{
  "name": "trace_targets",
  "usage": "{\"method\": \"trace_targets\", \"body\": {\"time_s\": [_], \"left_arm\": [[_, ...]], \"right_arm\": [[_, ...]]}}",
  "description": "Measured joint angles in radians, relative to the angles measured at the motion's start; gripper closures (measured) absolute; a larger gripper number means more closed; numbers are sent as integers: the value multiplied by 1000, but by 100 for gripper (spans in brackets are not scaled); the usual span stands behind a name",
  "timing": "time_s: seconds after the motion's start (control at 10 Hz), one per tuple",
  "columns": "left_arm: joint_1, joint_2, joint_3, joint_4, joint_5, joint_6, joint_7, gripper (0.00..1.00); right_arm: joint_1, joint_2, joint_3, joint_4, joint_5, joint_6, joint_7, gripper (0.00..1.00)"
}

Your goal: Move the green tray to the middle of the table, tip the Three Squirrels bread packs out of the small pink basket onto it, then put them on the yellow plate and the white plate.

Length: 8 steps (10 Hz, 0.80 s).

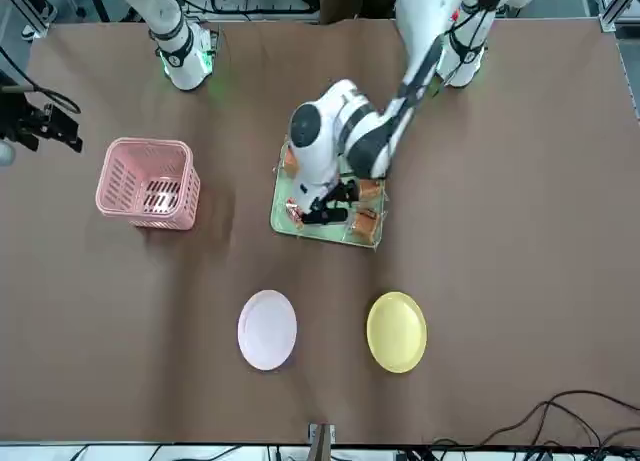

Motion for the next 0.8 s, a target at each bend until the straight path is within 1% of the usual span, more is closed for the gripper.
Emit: {"method": "trace_targets", "body": {"time_s": [0.2, 0.4, 0.5, 0.6, 0.7, 0.8], "left_arm": [[108, -154, -2, 4, -26, -91, 103, 0], [212, -286, -1, 2, -50, -251, 302, 0], [280, -335, 0, -1, -85, -304, 405, 0], [358, -374, 0, -4, -121, -324, 490, 0], [430, -403, 0, -6, -140, -329, 544, 0], [483, -423, 0, -7, -150, -330, 578, 0]], "right_arm": [[0, 0, 0, 0, 0, 0, 0, 2], [0, 0, 0, 1, 0, 0, 0, 2], [0, 0, 0, 1, 0, 0, 0, 2], [0, 0, 0, 1, 0, 0, 0, 2], [0, 1, 0, 1, 0, 0, 0, 2], [0, 1, 0, 2, 0, 0, 0, 2]]}}
